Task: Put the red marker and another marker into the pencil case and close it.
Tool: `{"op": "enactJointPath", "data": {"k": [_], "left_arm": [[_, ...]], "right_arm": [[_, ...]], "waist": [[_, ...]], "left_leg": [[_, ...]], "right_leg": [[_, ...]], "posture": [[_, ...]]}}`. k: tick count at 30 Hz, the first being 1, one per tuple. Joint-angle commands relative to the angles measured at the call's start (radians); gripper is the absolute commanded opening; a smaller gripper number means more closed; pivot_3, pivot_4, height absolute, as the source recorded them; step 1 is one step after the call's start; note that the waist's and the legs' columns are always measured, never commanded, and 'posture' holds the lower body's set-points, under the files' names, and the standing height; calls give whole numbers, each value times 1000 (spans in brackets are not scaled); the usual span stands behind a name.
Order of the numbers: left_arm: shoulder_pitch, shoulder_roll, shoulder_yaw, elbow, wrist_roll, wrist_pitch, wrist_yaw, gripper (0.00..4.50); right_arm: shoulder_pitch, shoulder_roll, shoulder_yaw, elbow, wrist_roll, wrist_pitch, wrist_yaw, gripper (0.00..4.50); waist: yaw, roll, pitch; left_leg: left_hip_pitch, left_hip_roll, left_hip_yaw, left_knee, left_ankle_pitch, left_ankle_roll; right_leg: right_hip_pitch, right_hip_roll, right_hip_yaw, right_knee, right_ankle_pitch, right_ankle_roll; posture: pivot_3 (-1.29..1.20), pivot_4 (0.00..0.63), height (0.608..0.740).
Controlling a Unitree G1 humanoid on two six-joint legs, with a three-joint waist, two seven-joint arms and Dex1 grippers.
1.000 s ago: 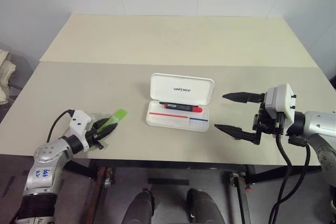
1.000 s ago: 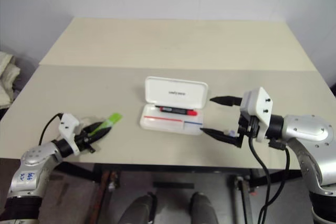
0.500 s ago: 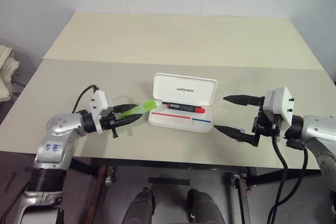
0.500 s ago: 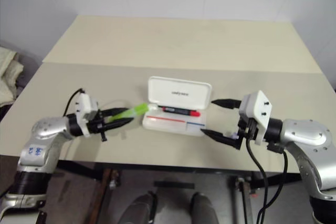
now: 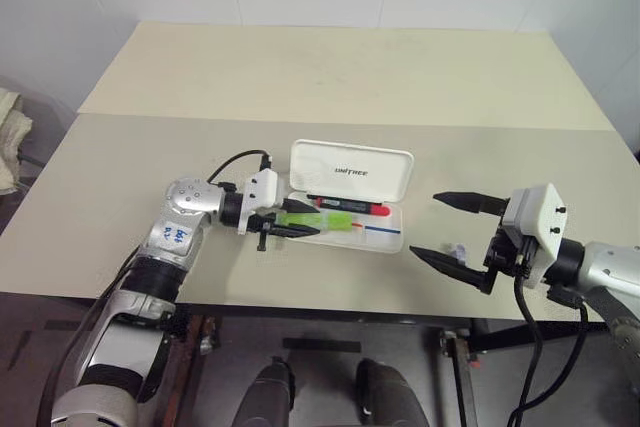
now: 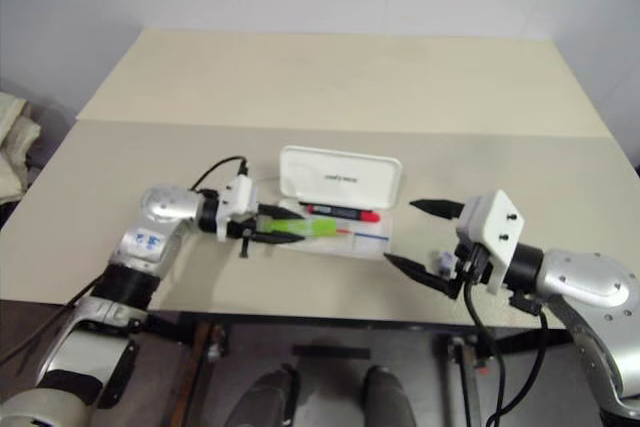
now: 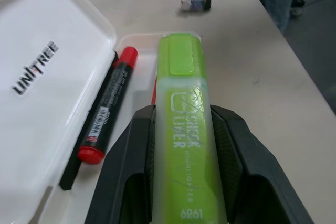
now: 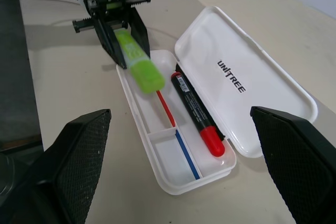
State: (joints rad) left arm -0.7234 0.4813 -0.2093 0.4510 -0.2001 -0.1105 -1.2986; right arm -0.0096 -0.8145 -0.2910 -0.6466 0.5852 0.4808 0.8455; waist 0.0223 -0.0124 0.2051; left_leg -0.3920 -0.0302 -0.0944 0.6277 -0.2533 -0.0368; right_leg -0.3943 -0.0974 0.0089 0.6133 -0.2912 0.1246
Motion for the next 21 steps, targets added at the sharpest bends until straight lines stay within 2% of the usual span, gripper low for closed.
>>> {"op": "enactJointPath", "data": {"k": [1,10,20,21], "left_arm": [[-54,-16,-10,72,28,-77,-35,1094],[-126,-76,-12,241,89,-169,-38,1094],[-112,-101,12,228,74,-153,-29,4486],[-106,-99,16,217,69,-149,-32,4486]], "right_arm": [[29,16,-54,-74,27,5,-48,4500],[75,34,-74,-129,44,20,-120,4500],[64,39,-53,-138,59,27,-156,4500],[63,41,-51,-138,62,28,-158,4500]], "waist": [[1,0,0],[1,0,0],[1,0,0],[1,0,0]], "left_leg": [[0,0,0,0,0,0],[-1,-1,-1,1,0,1],[-1,-1,-1,2,0,1],[-1,-1,-1,2,0,1]], "right_leg": [[0,0,0,0,0,0],[0,0,0,0,1,1],[0,0,0,0,1,2],[0,0,0,0,1,2]], "posture": [[0,150,740],[0,150,740],[0,150,740],[0,150,740]]}}
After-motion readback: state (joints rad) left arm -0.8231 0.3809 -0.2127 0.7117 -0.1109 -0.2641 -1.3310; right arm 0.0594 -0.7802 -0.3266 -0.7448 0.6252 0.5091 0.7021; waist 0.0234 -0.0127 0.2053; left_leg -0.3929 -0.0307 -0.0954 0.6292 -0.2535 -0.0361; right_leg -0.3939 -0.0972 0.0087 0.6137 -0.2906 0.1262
